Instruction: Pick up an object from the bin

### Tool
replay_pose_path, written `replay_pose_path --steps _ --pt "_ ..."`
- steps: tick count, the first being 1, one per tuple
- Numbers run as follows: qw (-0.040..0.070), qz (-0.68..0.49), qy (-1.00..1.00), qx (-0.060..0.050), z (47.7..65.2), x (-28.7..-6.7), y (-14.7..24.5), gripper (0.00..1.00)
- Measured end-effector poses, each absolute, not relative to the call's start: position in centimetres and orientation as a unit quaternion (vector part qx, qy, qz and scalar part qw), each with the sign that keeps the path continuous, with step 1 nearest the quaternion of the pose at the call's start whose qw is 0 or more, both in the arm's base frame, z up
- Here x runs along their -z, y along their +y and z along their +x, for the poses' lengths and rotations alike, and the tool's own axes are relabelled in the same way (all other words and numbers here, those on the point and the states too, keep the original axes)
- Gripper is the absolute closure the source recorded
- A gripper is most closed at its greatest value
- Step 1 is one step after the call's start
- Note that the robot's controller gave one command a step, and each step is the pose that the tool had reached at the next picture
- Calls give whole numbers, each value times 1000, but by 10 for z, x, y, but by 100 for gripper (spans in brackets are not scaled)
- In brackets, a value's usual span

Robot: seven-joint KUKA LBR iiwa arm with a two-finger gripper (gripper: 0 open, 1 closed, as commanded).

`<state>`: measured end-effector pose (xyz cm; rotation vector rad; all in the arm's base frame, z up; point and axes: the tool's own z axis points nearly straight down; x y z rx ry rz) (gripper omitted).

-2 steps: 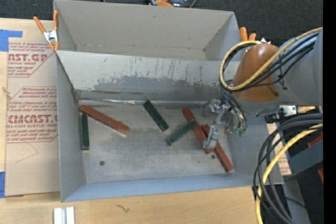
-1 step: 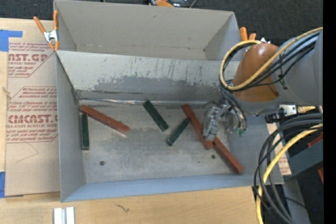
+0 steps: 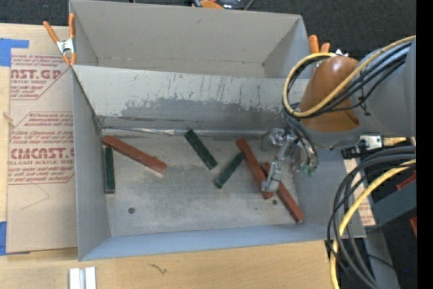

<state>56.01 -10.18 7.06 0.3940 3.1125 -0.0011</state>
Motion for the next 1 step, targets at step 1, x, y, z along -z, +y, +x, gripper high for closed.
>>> replay_pose_path --steps 1 --pt "0 125 992 0 560 -72 -101 100"
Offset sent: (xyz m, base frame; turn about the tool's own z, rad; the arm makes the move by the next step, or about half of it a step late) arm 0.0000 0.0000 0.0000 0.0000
